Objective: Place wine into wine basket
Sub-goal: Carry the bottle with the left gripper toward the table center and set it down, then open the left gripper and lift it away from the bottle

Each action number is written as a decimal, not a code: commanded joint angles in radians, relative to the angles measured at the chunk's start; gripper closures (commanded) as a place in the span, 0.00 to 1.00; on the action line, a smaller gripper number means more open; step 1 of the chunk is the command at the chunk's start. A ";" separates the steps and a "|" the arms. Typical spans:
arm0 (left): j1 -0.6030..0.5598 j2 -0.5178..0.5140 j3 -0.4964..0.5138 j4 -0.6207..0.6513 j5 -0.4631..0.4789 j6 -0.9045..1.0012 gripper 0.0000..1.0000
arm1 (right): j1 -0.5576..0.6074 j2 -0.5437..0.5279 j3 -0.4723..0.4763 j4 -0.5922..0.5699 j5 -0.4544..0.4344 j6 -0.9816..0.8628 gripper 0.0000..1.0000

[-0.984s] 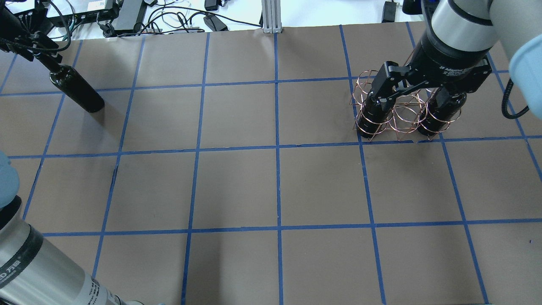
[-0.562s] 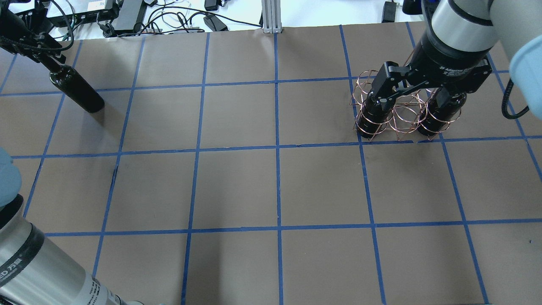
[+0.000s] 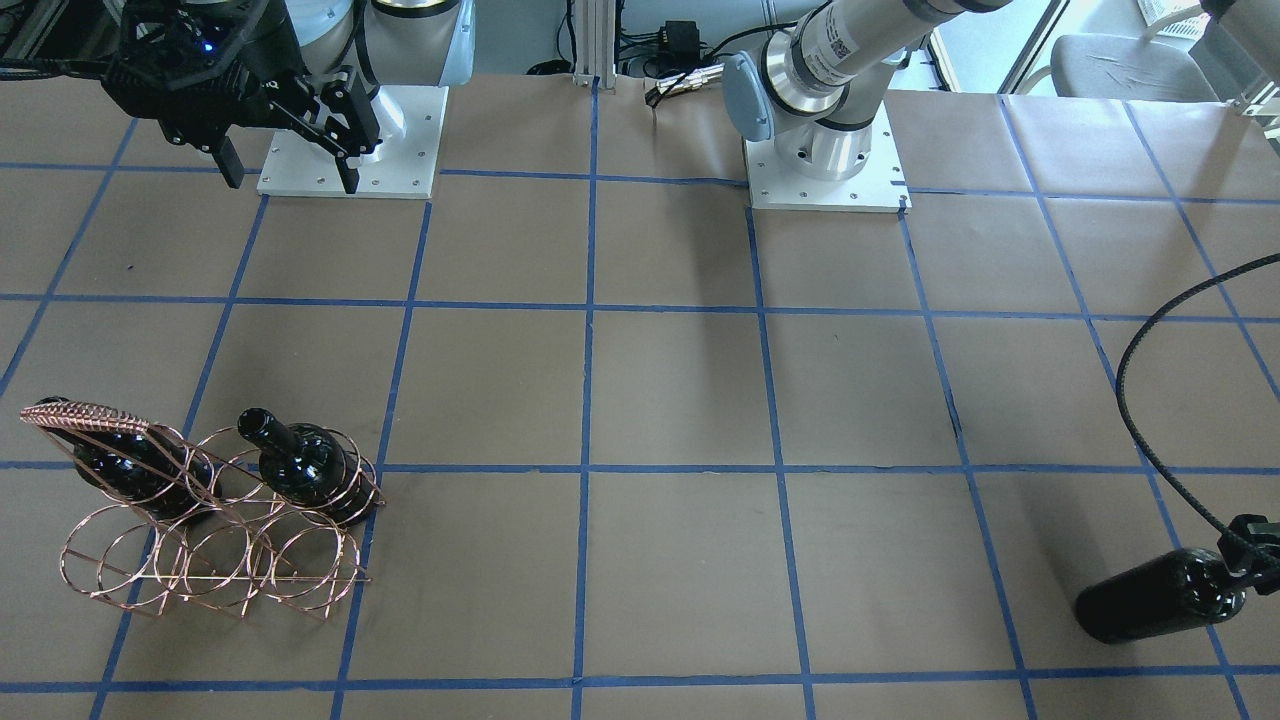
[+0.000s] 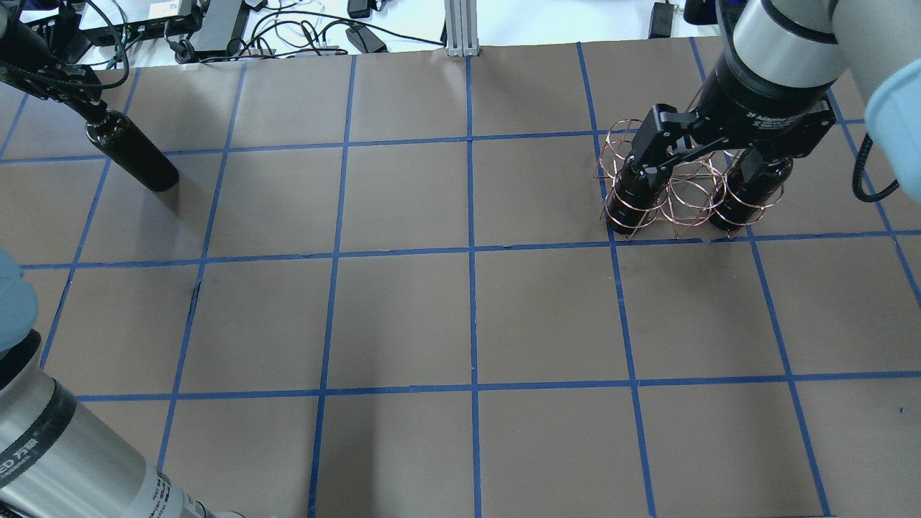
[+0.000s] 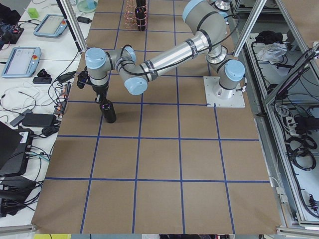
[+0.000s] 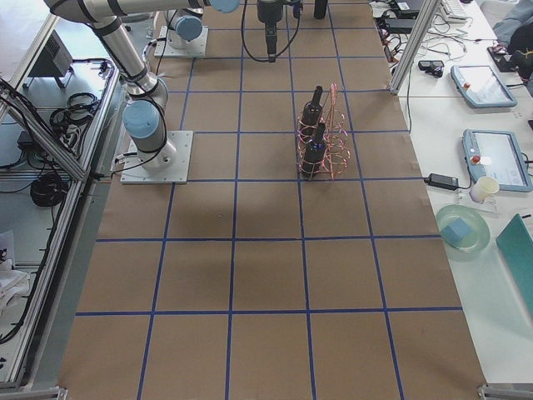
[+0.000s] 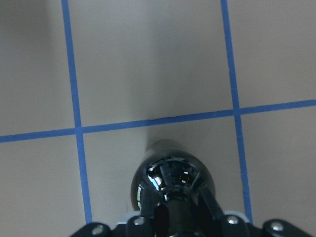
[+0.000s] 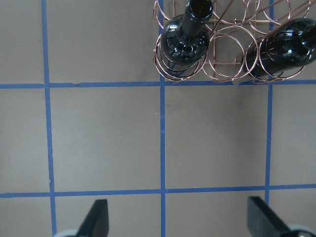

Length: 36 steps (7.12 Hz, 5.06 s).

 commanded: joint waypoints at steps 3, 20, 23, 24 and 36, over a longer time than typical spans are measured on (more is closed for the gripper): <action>-0.020 0.034 -0.003 -0.047 0.006 -0.001 1.00 | 0.000 0.000 0.000 -0.001 0.002 0.000 0.00; -0.709 0.430 -0.560 0.089 0.069 -0.752 1.00 | 0.000 0.000 0.002 0.001 0.002 0.000 0.00; -0.709 0.427 -0.583 0.089 0.064 -0.749 1.00 | 0.000 0.000 0.002 0.001 0.002 0.000 0.00; -0.712 0.424 -0.581 0.094 0.044 -0.755 1.00 | 0.000 -0.002 0.002 0.001 0.002 0.000 0.00; -0.327 0.522 -0.297 -0.299 0.155 -0.507 0.00 | 0.020 0.083 -0.017 0.078 -0.011 -0.017 0.00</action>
